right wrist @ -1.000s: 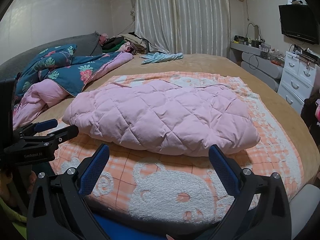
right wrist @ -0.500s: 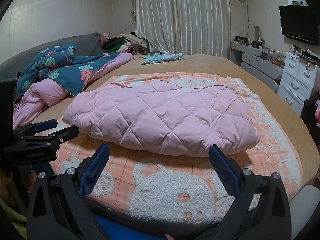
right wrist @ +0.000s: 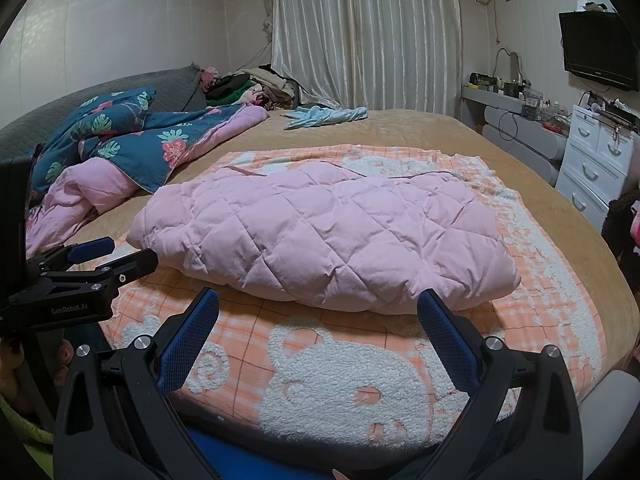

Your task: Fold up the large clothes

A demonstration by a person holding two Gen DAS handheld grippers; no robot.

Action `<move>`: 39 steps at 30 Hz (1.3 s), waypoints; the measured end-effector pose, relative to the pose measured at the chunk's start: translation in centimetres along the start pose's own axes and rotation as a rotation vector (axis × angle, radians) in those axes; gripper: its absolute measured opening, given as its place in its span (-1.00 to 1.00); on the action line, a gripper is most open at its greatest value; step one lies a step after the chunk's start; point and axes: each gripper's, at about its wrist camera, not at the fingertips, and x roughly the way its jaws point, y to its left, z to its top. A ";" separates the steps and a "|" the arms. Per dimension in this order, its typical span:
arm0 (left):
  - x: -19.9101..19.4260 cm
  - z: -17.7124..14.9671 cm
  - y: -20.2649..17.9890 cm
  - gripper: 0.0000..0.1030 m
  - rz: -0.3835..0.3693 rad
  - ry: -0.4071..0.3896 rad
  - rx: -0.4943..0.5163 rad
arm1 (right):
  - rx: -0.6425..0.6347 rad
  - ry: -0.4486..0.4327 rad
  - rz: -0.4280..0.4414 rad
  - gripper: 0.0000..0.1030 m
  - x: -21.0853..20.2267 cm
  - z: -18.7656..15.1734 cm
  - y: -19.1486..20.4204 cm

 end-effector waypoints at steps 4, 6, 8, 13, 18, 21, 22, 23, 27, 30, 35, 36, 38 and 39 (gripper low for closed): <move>-0.1 0.1 -0.1 0.82 -0.002 -0.002 0.002 | 0.000 -0.002 0.000 0.92 -0.1 0.0 0.1; -0.1 0.1 -0.1 0.82 -0.001 -0.002 0.004 | -0.001 -0.001 0.000 0.92 0.0 0.0 0.1; -0.2 0.1 -0.1 0.82 -0.001 -0.001 0.003 | -0.001 0.000 0.000 0.92 0.0 0.0 0.1; -0.2 0.1 -0.1 0.82 -0.003 -0.001 0.003 | -0.001 0.000 0.000 0.92 0.0 0.0 0.1; -0.2 0.2 -0.1 0.82 -0.006 -0.002 0.006 | -0.003 0.000 -0.001 0.92 0.0 0.0 0.1; -0.2 0.2 0.0 0.82 -0.015 -0.005 0.001 | -0.006 0.005 -0.012 0.92 0.0 0.1 0.0; -0.2 0.2 0.1 0.82 -0.012 -0.006 0.000 | -0.006 0.006 -0.016 0.92 0.0 0.2 0.0; -0.2 0.2 0.1 0.82 -0.010 -0.007 -0.001 | -0.007 0.007 -0.020 0.92 0.0 0.2 -0.1; -0.2 0.2 0.5 0.82 -0.020 -0.001 -0.012 | -0.002 0.008 -0.049 0.92 0.0 0.1 -0.6; 0.1 0.2 0.8 0.82 -0.001 0.010 -0.010 | 0.023 0.013 -0.086 0.92 -0.2 -0.1 -1.6; 0.6 0.6 2.8 0.82 0.004 0.019 -0.060 | 0.114 -0.019 -0.182 0.92 -1.9 -0.4 -5.7; 0.8 0.9 3.8 0.82 0.019 0.017 -0.079 | 0.139 -0.029 -0.209 0.92 -2.3 -0.5 -7.0; 1.3 1.8 6.7 0.82 0.063 0.011 -0.127 | 0.221 -0.044 -0.297 0.92 -3.3 -1.2 -11.3; 1.7 2.4 8.6 0.82 0.090 0.010 -0.151 | 0.280 -0.043 -0.362 0.92 -3.9 -1.9 -14.7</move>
